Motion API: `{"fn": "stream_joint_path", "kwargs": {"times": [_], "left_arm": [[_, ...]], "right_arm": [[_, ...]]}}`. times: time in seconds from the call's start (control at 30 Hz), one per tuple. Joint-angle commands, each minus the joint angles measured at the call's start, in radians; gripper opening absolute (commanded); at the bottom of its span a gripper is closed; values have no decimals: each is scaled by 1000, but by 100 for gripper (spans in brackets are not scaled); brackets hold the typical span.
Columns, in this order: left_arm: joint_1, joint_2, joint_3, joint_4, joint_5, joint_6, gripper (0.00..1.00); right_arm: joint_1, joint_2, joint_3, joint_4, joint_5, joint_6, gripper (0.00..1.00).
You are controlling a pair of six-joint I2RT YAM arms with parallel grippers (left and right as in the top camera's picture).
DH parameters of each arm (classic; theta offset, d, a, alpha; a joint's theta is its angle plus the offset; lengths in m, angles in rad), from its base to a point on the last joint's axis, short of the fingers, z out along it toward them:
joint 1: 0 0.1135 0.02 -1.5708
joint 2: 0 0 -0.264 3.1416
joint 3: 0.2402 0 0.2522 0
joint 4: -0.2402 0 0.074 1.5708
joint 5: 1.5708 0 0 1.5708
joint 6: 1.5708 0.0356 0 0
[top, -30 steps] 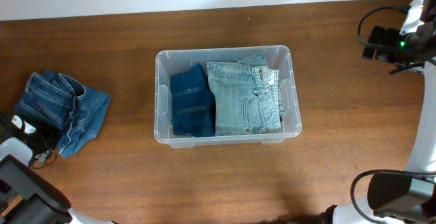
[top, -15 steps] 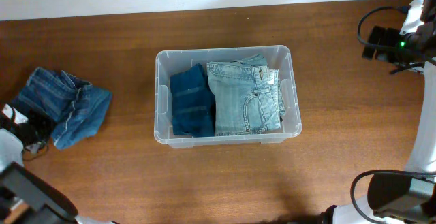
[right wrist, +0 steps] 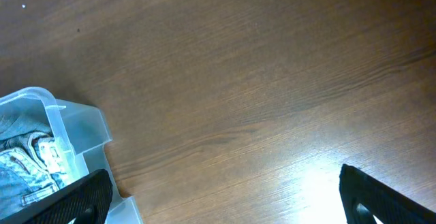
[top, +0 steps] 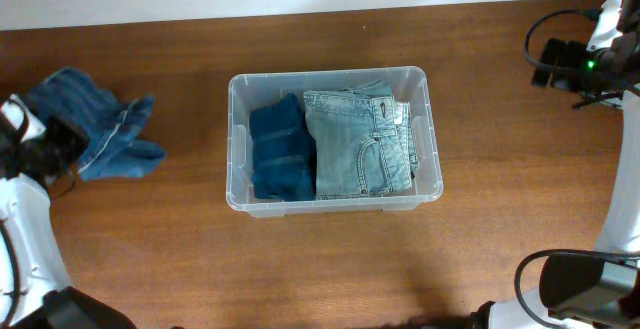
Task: Pack container
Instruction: 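Lift the dark blue jeans with the left gripper over the bin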
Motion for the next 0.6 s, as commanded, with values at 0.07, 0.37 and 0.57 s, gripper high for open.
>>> {"fn": "stream_joint_path", "kwargs": {"times": [0.07, 0.37, 0.57], "left_arm": [[-163, -75, 306, -97, 58, 2, 1], [-458, -75, 501, -111, 266, -6, 1], [-661, -70, 501, -87, 281, -26, 1]], "right_arm": [[0, 5, 8, 0, 5, 7, 99], [0, 5, 8, 0, 5, 7, 99], [0, 5, 8, 0, 5, 7, 99]]}}
